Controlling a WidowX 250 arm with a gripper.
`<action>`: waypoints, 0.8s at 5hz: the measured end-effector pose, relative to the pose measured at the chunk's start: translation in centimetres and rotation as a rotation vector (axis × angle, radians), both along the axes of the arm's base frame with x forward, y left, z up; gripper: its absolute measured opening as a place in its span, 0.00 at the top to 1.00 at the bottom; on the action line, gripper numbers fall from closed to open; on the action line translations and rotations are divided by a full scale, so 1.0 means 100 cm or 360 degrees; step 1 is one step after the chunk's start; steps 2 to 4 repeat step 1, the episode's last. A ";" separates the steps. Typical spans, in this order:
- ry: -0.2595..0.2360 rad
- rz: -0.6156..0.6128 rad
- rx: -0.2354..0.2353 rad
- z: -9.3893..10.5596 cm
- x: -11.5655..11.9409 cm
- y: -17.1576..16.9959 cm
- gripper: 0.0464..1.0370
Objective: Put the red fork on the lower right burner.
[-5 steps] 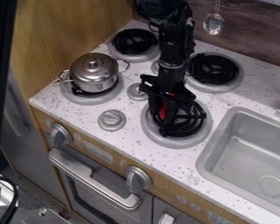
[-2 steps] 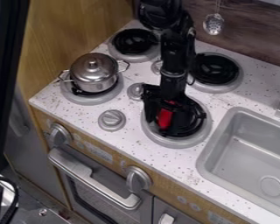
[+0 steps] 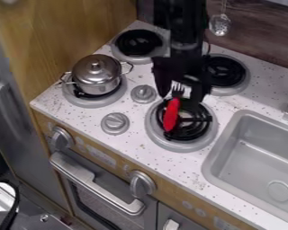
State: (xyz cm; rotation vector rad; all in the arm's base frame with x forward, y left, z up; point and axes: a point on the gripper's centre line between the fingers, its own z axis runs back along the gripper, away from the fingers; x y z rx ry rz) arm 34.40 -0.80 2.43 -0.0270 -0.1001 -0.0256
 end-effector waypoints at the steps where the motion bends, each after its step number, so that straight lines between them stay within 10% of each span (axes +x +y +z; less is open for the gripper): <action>1: 0.0072 -0.0023 -0.0001 0.002 -0.006 0.001 0.04; 4: 0.0072 -0.0023 -0.0001 0.002 -0.006 0.001 0.04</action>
